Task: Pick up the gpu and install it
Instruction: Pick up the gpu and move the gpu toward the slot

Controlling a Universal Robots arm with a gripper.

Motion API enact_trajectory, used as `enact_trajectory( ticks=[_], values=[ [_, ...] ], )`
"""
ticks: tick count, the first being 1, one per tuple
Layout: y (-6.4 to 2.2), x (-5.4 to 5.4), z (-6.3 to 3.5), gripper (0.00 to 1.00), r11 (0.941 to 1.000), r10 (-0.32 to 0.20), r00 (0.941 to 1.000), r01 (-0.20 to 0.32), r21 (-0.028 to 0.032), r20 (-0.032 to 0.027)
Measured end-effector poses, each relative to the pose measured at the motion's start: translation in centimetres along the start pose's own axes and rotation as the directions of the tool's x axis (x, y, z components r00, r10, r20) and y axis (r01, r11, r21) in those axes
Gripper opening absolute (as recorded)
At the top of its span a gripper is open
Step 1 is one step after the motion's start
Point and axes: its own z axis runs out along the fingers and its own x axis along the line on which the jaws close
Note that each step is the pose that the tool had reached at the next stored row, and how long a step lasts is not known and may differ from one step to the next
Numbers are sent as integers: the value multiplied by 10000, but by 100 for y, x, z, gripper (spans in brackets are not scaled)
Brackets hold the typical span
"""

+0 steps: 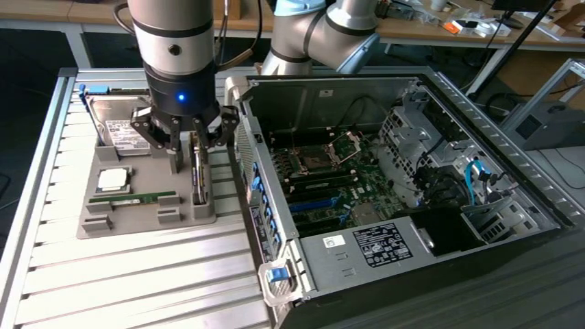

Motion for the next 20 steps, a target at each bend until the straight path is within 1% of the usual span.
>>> enact_trajectory(
  ticks=[20],
  values=[
    [-3, 1, 59, 42, 10000, 0, 10000, 0, 0, 0]
  ],
)
